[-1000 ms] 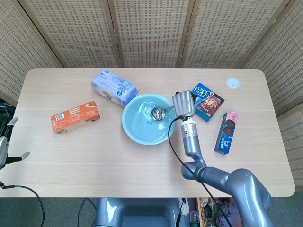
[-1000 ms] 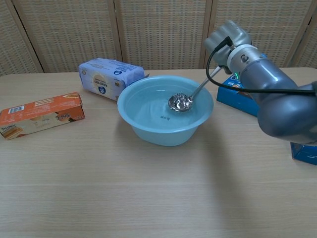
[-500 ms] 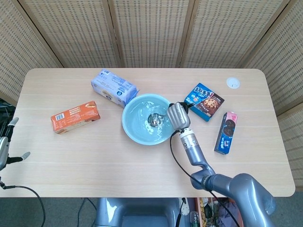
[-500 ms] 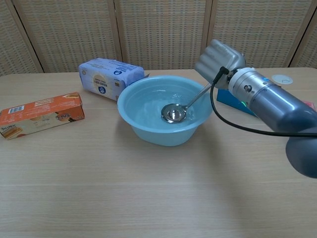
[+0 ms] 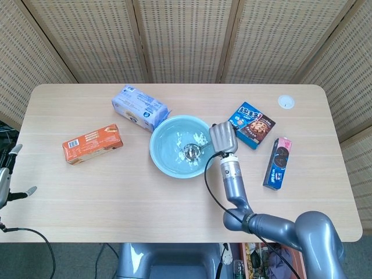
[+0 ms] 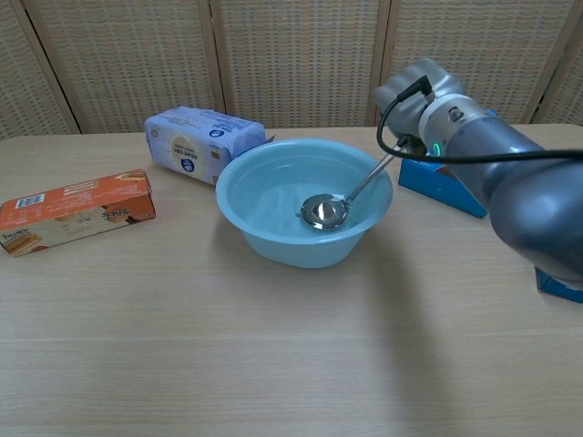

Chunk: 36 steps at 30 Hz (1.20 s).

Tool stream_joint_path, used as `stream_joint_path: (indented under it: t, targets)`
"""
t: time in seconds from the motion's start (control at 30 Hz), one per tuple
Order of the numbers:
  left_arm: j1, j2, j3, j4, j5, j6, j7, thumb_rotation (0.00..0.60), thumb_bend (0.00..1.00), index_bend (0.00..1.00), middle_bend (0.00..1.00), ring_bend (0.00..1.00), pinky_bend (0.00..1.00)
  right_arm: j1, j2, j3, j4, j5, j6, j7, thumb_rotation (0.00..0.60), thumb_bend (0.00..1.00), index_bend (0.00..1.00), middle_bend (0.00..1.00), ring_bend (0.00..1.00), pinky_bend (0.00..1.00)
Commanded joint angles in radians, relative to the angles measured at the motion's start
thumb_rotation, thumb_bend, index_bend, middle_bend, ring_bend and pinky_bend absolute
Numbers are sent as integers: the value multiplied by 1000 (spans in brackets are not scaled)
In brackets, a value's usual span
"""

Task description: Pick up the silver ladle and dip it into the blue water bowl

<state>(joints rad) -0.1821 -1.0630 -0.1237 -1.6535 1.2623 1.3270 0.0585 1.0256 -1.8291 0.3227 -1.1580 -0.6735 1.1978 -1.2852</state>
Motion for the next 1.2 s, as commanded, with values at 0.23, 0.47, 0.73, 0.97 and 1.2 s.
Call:
stream_joint_path:
  t: [0.23, 0.47, 0.73, 0.97, 1.2]
  targets:
    - [-2, -1, 0, 0, -3, -3, 5, 600, 0, 0, 0, 0, 0, 35, 108, 182, -178, 295, 6, -84, 600, 969, 776, 982, 914, 1000]
    - [-3, -1, 1, -2, -5, -3, 8, 600, 0, 0, 0, 0, 0, 63, 165, 203, -253, 371, 42, -90, 600, 975, 777, 982, 914, 1000]
    - [-2, 1, 1, -5, -5, 1, 8, 600, 0, 0, 0, 0, 0, 108, 211, 216, -303, 443, 95, -124, 600, 975, 777, 982, 914, 1000]
    - [-2, 3, 1, -4, -8, -2, 7, 600, 0, 0, 0, 0, 0, 158, 247, 236, -351, 555, 152, -194, 600, 975, 778, 983, 914, 1000]
    - [-4, 5, -1, -4, -12, -6, 5, 600, 0, 0, 0, 0, 0, 198, 267, 251, -382, 628, 189, -232, 600, 975, 778, 983, 914, 1000]
